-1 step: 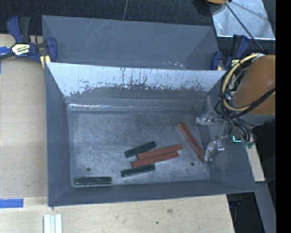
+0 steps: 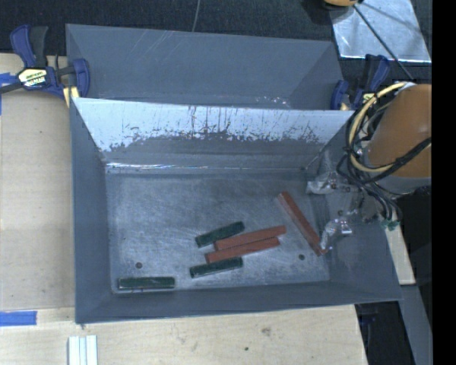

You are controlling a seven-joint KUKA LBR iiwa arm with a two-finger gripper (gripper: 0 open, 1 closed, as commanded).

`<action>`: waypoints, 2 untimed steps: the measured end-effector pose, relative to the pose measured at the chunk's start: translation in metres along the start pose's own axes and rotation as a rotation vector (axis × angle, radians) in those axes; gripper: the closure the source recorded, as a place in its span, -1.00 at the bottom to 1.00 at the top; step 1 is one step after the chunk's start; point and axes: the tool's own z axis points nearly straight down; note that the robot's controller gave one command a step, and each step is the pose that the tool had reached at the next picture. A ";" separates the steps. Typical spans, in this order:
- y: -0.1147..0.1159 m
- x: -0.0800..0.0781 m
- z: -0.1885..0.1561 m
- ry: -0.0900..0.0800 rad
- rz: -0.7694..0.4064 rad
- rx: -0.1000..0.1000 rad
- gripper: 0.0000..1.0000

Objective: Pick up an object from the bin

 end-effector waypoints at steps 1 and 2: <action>0.058 -0.053 0.063 -0.020 -0.196 0.002 1.00; 0.058 -0.050 0.066 -0.010 -0.197 0.001 -1.00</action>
Offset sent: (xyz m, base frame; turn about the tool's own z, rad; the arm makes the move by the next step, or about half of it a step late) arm 0.0000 0.0000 0.0000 0.0000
